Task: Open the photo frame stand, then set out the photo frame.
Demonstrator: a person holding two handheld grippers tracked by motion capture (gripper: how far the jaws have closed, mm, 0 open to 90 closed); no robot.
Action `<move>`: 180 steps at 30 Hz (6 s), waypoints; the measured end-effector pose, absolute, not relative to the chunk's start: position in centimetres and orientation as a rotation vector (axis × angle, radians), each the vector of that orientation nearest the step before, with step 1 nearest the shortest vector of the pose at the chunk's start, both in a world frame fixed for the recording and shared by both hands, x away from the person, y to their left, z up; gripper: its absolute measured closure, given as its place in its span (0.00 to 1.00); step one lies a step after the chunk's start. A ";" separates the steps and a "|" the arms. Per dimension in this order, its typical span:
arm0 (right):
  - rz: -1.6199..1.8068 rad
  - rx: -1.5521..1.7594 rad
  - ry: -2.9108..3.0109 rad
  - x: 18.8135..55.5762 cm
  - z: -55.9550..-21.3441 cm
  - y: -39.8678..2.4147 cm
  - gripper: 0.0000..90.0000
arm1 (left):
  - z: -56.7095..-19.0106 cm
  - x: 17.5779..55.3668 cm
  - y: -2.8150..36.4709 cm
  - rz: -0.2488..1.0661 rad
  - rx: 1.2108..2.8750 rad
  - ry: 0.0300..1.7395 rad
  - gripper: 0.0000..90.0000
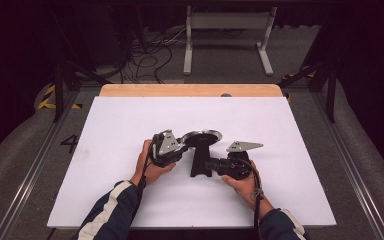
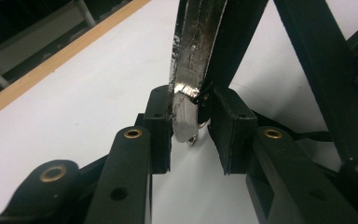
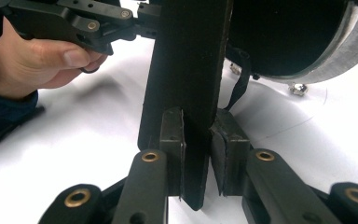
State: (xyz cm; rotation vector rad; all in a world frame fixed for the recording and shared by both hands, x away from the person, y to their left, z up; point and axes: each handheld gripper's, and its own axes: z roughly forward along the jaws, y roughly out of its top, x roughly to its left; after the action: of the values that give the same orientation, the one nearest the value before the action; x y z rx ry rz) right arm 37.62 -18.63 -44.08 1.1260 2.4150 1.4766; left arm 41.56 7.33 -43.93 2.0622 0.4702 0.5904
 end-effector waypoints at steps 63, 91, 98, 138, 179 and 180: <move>1.308 0.932 2.300 34.0 -41.1 -19.6 1.00 | -42.9 36.9 14.4 0.443 2.128 0.499 0.65; 1.227 0.780 2.340 33.3 -43.8 -10.6 1.00 | -41.2 40.7 9.3 0.420 2.062 0.444 0.53; 1.158 0.775 2.309 33.6 -44.5 -9.4 1.00 | -42.1 41.8 8.5 0.420 2.124 0.446 0.54; 1.012 0.961 2.286 34.0 -45.3 -11.3 1.00 | -42.1 41.8 6.7 0.456 2.116 0.417 0.79; 1.066 1.031 2.271 34.9 -44.4 -14.6 1.00 | -43.5 40.7 5.8 0.558 2.218 0.434 0.78; 1.066 1.031 2.271 34.9 -44.4 -14.6 1.00 | -43.5 40.7 5.8 0.558 2.218 0.434 0.72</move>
State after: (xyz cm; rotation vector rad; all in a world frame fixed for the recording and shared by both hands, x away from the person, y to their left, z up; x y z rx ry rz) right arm 34.93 -14.58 -44.39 1.0309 2.2708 1.0663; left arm 40.67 5.85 -43.53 2.2177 0.4341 0.5583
